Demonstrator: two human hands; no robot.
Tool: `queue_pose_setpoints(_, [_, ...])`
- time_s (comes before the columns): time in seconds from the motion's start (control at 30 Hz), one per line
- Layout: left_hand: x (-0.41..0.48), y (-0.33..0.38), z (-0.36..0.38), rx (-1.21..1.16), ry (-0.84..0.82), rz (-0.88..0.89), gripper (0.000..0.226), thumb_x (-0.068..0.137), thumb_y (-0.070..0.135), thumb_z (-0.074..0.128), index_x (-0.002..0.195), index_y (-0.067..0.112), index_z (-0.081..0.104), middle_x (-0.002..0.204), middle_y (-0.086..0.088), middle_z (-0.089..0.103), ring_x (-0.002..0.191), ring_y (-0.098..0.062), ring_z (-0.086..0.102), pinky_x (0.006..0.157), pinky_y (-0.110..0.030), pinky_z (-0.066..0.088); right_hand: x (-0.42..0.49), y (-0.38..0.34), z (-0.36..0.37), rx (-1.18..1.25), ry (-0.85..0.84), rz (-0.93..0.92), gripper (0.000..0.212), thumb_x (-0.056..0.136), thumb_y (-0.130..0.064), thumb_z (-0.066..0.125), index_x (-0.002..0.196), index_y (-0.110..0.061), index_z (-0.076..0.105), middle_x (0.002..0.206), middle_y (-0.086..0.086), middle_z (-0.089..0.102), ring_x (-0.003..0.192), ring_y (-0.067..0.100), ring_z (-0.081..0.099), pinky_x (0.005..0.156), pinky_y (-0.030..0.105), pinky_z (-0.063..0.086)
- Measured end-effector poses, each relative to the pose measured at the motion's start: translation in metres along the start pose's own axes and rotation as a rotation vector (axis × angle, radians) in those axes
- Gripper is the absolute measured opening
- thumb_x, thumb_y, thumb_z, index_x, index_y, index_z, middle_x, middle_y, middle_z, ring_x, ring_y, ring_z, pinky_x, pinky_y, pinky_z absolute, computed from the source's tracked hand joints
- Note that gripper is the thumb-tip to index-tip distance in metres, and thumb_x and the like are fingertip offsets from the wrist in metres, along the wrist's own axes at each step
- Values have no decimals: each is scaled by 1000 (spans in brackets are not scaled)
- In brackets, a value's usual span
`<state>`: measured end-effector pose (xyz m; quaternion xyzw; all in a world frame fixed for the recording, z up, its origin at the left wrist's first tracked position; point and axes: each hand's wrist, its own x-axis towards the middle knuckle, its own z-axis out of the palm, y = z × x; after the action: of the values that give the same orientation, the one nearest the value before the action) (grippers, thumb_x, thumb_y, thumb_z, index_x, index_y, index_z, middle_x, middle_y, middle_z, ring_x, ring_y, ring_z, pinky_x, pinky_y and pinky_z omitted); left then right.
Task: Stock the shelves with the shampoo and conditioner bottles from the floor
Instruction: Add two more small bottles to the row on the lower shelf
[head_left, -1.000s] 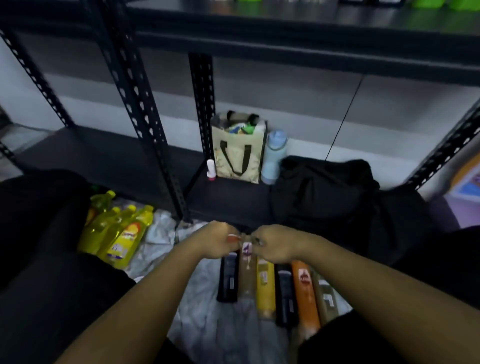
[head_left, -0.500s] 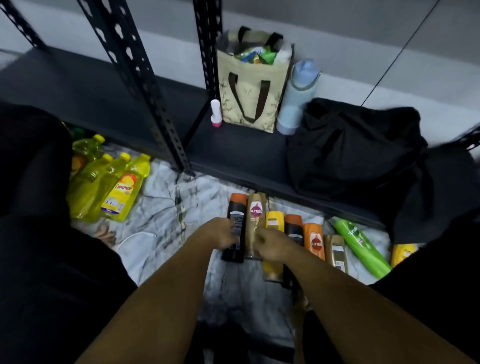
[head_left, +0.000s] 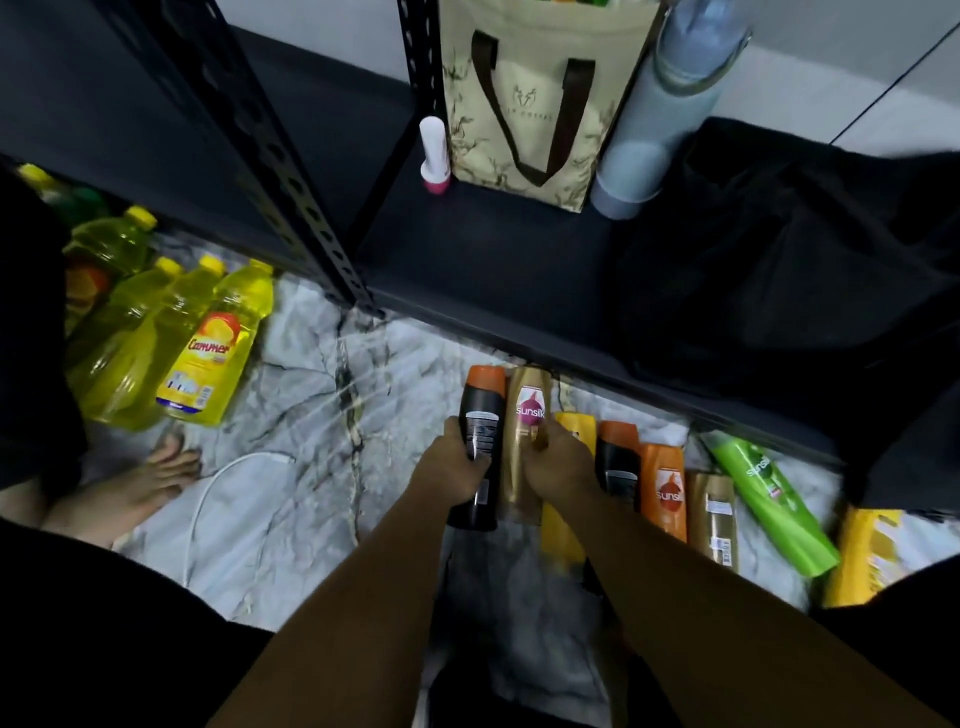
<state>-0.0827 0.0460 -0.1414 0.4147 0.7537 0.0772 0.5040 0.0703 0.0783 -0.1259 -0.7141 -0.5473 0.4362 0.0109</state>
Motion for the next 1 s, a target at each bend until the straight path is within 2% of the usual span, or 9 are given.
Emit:
queue_pose_setpoints(0.13, [6, -4, 2, -31, 16, -35, 51, 84, 24, 76, 122, 15, 43, 107, -8, 64, 94, -28, 63, 78, -35, 48, 10, 5, 4, -16, 52, 34, 15, 91, -31, 66, 99, -20, 60, 99, 9, 72, 97, 33, 67, 78, 34, 52])
queue_pose_setpoints(0.23, [9, -9, 3, -176, 24, -118, 46, 84, 25, 77, 114, 15, 44, 103, -4, 63, 91, -21, 63, 72, -32, 46, 8, 2, 12, -83, 8, 51, 30, 93, -36, 67, 113, -15, 61, 111, 12, 70, 107, 34, 65, 85, 34, 50])
queue_pose_setpoints(0.33, [11, -9, 1, -417, 78, -240, 41, 93, 43, 69, 110, 11, 49, 103, -9, 64, 86, -18, 63, 66, -32, 47, 10, -3, 24, -33, -43, 109, 37, 94, -32, 66, 125, -14, 56, 122, 11, 66, 114, 33, 63, 91, 34, 48])
queue_pose_setpoints(0.47, [18, -14, 3, -489, 109, -242, 43, 96, 53, 62, 104, 11, 56, 98, -10, 65, 85, -22, 64, 75, -39, 55, 8, 1, 34, 80, -18, 187, 40, 90, -20, 69, 124, -12, 49, 119, 13, 65, 110, 35, 64, 87, 34, 48])
queue_pose_setpoints(0.57, [16, -20, 3, -625, 32, -284, 38, 94, 43, 69, 112, 14, 52, 92, -7, 63, 68, -17, 60, 54, -28, 45, 5, 6, 33, 89, -63, 192, 49, 83, -16, 76, 124, -13, 49, 117, 10, 64, 110, 33, 63, 85, 31, 47])
queue_pose_setpoints(0.67, [12, -21, 0, -645, -100, -308, 50, 90, 35, 77, 127, 17, 50, 111, -7, 69, 86, -20, 71, 59, -28, 50, 3, 6, 34, 63, -132, 168, 58, 74, -19, 82, 125, -15, 55, 117, 7, 64, 108, 30, 64, 87, 34, 54])
queue_pose_setpoints(0.7, [10, -20, -1, -602, -141, -285, 47, 90, 31, 77, 127, 14, 53, 106, -7, 72, 80, -16, 73, 55, -25, 50, 1, 6, 35, 53, -148, 157, 59, 74, -21, 83, 126, -14, 56, 118, 8, 64, 109, 31, 64, 86, 32, 53])
queue_pose_setpoints(0.83, [3, -16, 3, -542, -86, -268, 25, 89, 12, 77, 102, 12, 55, 76, -2, 65, 46, 0, 62, 39, -14, 42, 0, 10, 39, 155, -205, 216, 56, 82, -13, 76, 133, -13, 51, 122, 10, 63, 110, 29, 62, 81, 28, 47])
queue_pose_setpoints(1.0, [-2, -17, 7, -527, 16, -161, 64, 77, 3, 86, 122, 6, 40, 98, -6, 58, 76, -11, 62, 49, -14, 46, -1, 17, 34, 330, -268, 301, 58, 72, -10, 78, 124, -21, 53, 109, 2, 65, 103, 25, 63, 90, 39, 55])
